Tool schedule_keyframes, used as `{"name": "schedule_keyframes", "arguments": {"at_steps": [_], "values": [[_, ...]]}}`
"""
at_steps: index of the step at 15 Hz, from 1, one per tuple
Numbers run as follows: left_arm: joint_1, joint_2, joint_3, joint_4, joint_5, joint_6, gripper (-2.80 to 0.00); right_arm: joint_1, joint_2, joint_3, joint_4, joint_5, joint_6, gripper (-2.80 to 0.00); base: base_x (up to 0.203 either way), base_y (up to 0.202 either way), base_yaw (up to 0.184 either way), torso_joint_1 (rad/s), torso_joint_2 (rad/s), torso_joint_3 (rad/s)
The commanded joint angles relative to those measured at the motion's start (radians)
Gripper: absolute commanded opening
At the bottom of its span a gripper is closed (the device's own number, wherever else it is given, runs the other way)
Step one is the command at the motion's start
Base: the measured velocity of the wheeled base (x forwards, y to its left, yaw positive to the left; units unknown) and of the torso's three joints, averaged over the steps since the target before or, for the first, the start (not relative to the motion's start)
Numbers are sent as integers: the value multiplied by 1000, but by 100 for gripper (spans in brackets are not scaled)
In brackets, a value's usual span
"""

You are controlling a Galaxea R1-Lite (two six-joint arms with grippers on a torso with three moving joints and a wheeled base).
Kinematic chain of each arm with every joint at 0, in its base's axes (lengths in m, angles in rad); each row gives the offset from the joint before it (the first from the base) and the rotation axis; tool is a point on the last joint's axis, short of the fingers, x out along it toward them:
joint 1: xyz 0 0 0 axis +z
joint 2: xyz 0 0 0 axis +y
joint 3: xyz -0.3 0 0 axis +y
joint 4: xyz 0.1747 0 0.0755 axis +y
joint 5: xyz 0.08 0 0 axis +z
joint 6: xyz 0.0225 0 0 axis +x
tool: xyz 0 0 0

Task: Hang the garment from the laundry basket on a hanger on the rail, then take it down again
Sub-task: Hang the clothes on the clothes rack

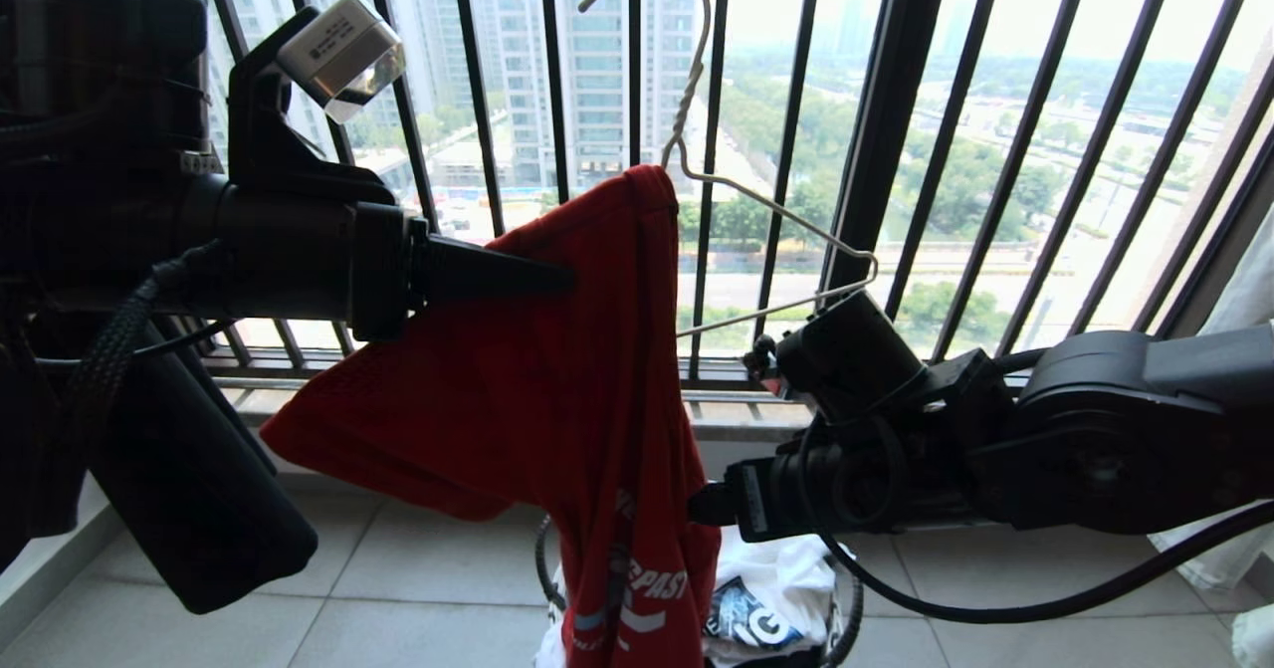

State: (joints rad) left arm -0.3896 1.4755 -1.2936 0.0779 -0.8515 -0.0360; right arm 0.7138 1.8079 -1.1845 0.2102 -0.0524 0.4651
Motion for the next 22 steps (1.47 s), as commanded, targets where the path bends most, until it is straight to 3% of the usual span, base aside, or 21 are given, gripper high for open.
{"name": "schedule_keyframes", "arguments": {"at_steps": [1,7,9,15,19,22], "values": [[0,1,-1,0,-4,-1,-280,13,6,0,1,-1,4,0,0,0,0,0,0,0],[-1,4,0,-4,-4,-1,-280,54,5,-2,-8,-3,49,0,0,0,0,0,0,0],[-1,5,19,-51,-3,-7,-280,70,19,2,-5,-10,44,0,0,0,0,0,0,0],[-1,3,31,-79,-3,-8,-280,73,74,11,1,-164,-5,0,0,0,0,0,0,0],[0,3,31,-79,-3,-8,-280,26,29,5,3,-175,-17,0,0,0,0,0,0,0],[0,3,33,-79,-1,-8,-280,-30,-27,4,36,-174,-69,0,0,0,0,0,0,0]]}}
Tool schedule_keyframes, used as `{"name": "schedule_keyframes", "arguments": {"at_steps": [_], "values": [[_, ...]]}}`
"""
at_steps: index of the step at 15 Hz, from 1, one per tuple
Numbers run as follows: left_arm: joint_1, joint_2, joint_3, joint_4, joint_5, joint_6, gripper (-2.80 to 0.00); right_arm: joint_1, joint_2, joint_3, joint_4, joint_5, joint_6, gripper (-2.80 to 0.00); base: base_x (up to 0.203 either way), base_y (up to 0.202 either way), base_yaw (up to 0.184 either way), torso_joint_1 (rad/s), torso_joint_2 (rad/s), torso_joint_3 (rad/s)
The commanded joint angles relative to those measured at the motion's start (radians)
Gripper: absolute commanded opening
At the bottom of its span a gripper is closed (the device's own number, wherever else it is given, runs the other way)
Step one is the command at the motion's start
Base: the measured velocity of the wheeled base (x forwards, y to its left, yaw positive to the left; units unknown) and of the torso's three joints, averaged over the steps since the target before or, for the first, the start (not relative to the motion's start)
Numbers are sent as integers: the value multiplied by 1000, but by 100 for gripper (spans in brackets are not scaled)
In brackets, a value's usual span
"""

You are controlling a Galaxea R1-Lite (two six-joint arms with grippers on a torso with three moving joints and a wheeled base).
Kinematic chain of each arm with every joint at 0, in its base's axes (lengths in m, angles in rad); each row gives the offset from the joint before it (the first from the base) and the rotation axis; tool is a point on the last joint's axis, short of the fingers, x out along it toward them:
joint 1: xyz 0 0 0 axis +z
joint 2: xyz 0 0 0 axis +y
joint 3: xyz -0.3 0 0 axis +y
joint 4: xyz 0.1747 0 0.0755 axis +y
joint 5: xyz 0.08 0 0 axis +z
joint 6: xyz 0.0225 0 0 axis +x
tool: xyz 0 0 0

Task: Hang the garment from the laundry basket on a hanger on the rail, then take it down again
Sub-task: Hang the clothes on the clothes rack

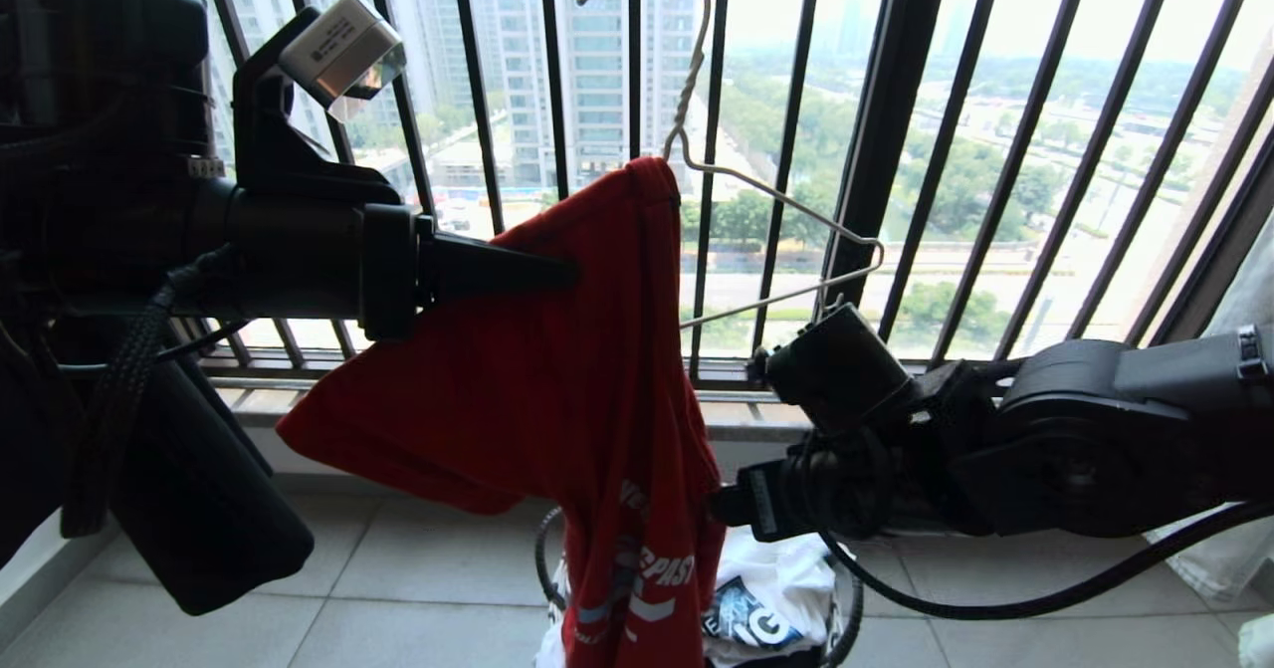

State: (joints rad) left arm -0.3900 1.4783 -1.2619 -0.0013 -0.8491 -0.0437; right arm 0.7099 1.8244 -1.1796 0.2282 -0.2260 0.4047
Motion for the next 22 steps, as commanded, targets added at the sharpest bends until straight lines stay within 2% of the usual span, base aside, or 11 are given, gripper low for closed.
{"name": "schedule_keyframes", "arguments": {"at_steps": [1,4,5,7,8,10,14,22], "values": [[0,0,1,0,-4,-1,-280,-41,-71,-4,43,1,-27,0,0,0,0,0,0,0],[0,0,1,0,-4,-1,-280,-73,-150,-16,101,39,-61,0,0,0,0,0,0,0],[0,0,1,1,-4,-1,-280,-78,-168,-22,109,82,-62,0,0,0,0,0,0,0],[0,0,1,1,-4,-1,-280,-79,-161,-39,105,160,-34,0,0,0,0,0,0,0],[0,-1,1,1,-4,-1,-280,-79,-134,-54,98,169,0,0,0,0,0,0,0,0],[0,-3,1,0,-4,-1,-280,-72,-81,-72,52,176,68,0,0,0,0,0,0,0],[-1,-4,1,0,-4,-1,-280,-44,-42,-101,39,178,116,0,0,0,0,0,0,0],[0,0,1,-2,-4,-1,-280,-16,-50,-97,43,177,120,0,0,0,0,0,0,0]]}}
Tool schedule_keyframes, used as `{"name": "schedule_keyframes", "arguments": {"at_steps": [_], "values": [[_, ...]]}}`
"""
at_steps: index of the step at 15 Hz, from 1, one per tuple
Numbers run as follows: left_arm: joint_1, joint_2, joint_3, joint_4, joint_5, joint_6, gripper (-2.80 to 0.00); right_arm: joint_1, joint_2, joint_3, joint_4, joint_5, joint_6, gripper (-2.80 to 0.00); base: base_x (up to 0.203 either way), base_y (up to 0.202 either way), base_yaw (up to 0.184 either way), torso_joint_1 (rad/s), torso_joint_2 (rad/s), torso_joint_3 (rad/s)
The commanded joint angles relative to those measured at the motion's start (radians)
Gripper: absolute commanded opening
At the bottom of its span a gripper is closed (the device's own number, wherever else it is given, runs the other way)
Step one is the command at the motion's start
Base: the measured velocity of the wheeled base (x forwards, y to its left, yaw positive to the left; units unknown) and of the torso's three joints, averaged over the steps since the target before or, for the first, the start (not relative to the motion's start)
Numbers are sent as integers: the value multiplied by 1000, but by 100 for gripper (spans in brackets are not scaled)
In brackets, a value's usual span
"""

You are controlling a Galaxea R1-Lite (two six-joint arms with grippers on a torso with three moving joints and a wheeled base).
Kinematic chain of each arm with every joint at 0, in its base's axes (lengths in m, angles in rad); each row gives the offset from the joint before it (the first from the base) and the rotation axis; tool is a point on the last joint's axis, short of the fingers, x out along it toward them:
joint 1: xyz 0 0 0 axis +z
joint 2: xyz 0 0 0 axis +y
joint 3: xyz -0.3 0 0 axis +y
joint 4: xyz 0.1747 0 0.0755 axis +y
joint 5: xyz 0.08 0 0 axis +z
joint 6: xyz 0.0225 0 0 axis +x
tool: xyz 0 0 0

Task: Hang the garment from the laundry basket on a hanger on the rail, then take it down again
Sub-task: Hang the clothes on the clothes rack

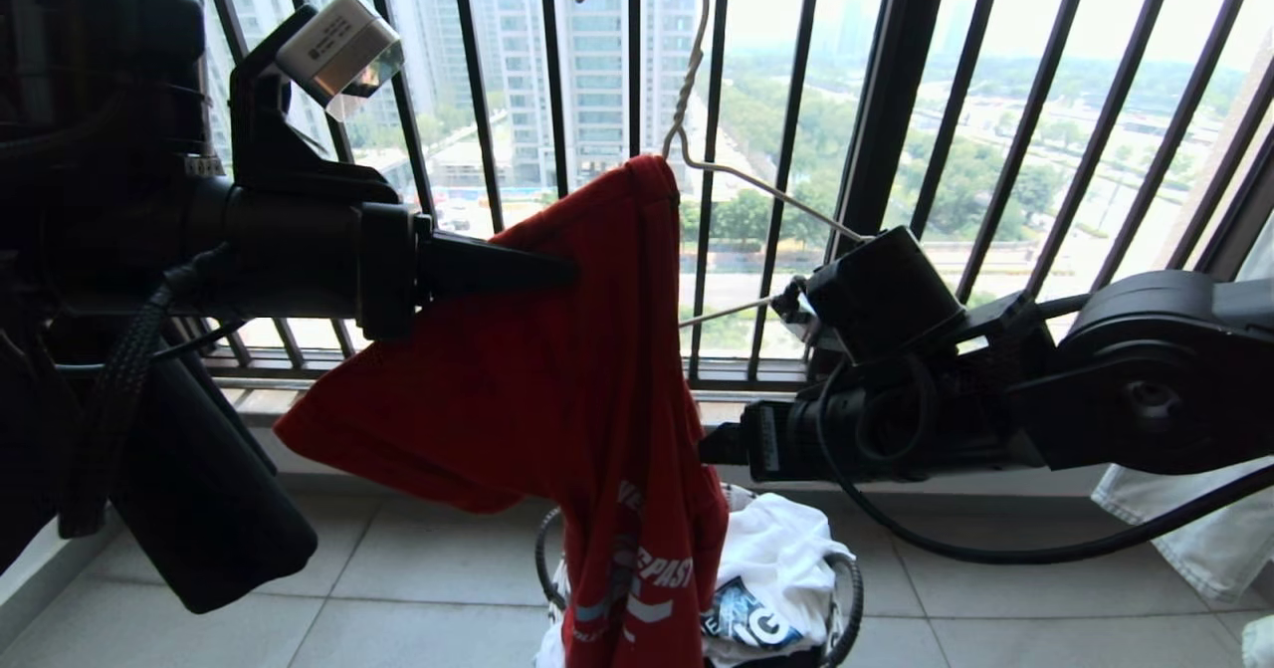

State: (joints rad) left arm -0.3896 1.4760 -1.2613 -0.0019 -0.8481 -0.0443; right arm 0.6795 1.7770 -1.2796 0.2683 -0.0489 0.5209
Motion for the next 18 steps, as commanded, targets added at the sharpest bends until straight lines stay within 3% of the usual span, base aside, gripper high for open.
{"name": "schedule_keyframes", "arguments": {"at_steps": [1,9,12,18], "values": [[0,3,0,-1,-5,0,-280,23,-2,5,3,-2,5,0,0,0,0,0,0,0],[0,1,0,-1,-3,0,-280,42,19,-8,0,-9,2,0,0,0,0,0,0,0],[0,-5,0,-1,-3,0,-280,63,70,-20,1,-96,-2,0,0,0,0,0,0,0],[0,-10,0,-1,-3,0,-280,77,107,-35,11,-129,-42,0,0,0,0,0,0,0]]}}
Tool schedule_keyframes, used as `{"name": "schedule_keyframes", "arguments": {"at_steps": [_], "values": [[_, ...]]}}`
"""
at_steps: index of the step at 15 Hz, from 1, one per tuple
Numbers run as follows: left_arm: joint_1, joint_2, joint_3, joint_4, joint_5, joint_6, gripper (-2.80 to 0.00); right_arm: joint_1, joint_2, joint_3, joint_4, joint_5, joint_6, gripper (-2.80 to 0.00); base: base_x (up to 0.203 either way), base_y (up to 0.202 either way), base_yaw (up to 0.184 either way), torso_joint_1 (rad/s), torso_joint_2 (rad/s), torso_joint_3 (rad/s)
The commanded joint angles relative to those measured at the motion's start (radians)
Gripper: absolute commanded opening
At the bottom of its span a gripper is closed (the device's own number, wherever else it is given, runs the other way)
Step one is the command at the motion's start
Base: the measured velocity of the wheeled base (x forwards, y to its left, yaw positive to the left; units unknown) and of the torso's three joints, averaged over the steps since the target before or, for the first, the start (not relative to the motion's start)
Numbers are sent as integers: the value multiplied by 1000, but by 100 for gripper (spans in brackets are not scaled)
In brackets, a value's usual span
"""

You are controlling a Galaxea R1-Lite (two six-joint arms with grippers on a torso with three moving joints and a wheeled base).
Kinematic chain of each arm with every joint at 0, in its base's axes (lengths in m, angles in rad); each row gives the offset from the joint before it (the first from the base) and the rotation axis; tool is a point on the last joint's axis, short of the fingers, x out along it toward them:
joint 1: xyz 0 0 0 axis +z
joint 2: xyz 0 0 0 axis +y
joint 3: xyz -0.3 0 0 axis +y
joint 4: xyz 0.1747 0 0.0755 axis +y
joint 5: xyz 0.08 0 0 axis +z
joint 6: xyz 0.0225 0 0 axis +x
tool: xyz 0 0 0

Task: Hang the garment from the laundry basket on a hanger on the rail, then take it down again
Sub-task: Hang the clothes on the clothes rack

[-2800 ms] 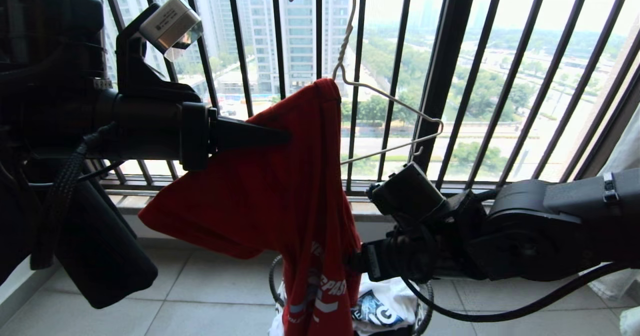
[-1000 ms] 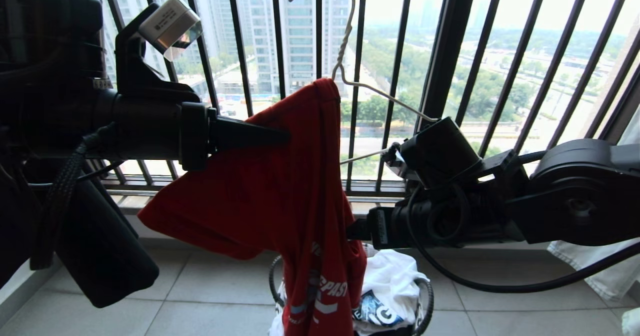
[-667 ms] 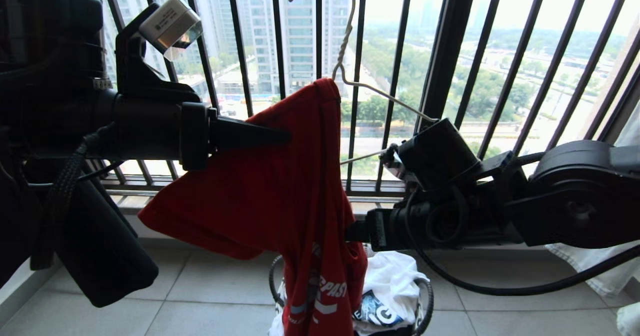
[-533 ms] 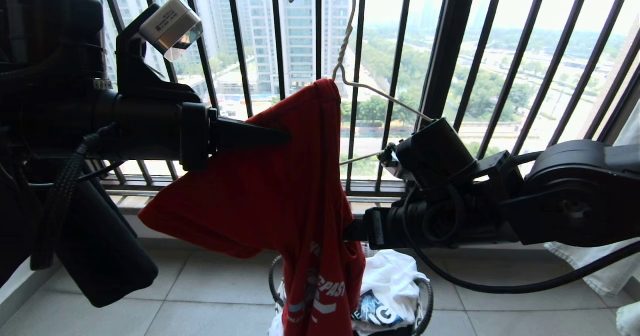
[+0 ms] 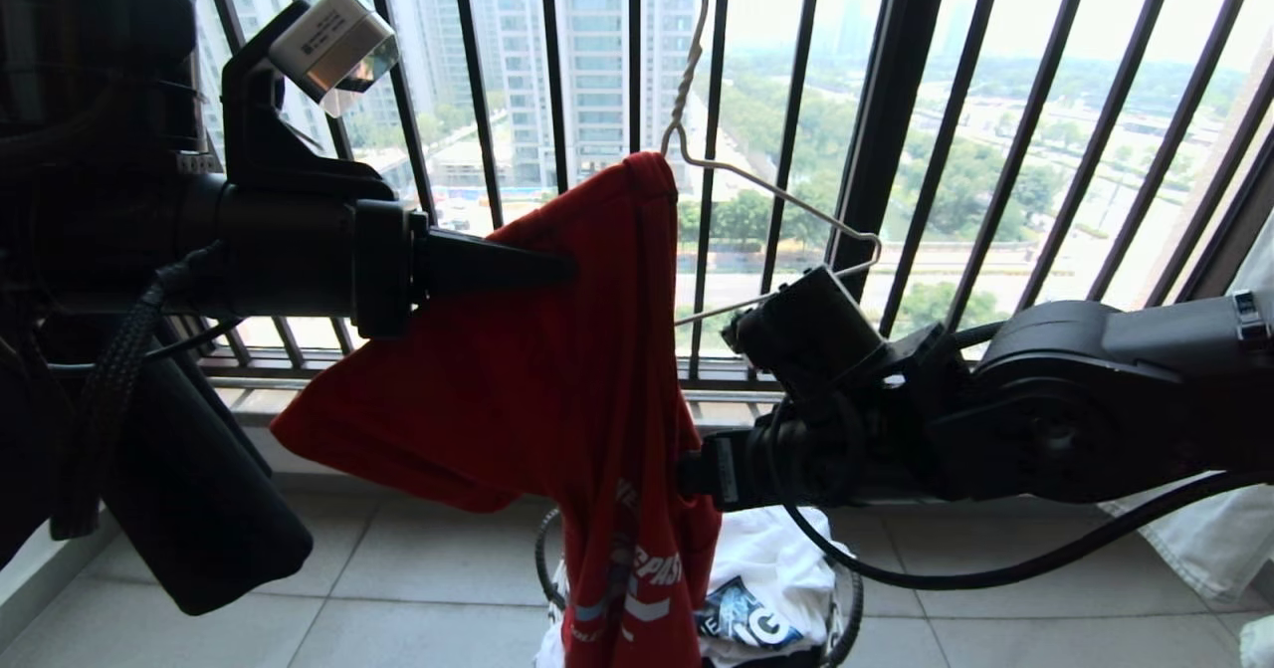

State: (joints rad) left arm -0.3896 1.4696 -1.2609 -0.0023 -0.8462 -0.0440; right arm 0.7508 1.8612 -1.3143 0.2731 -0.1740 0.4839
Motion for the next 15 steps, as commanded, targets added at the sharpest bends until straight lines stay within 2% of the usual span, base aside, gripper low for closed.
{"name": "schedule_keyframes", "arguments": {"at_steps": [1,8,12,15], "values": [[1,-3,0,-1,-5,0,-280,14,28,2,16,-7,-13,0,0,0,0,0,0,0],[1,-5,0,-1,-5,0,-280,36,52,7,51,-8,-60,0,0,0,0,0,0,0],[1,-8,0,-1,-5,0,-280,33,45,7,138,-109,-106,0,0,0,0,0,0,0],[3,-11,0,-1,-5,0,-280,16,2,7,173,-114,-112,0,0,0,0,0,0,0]]}}
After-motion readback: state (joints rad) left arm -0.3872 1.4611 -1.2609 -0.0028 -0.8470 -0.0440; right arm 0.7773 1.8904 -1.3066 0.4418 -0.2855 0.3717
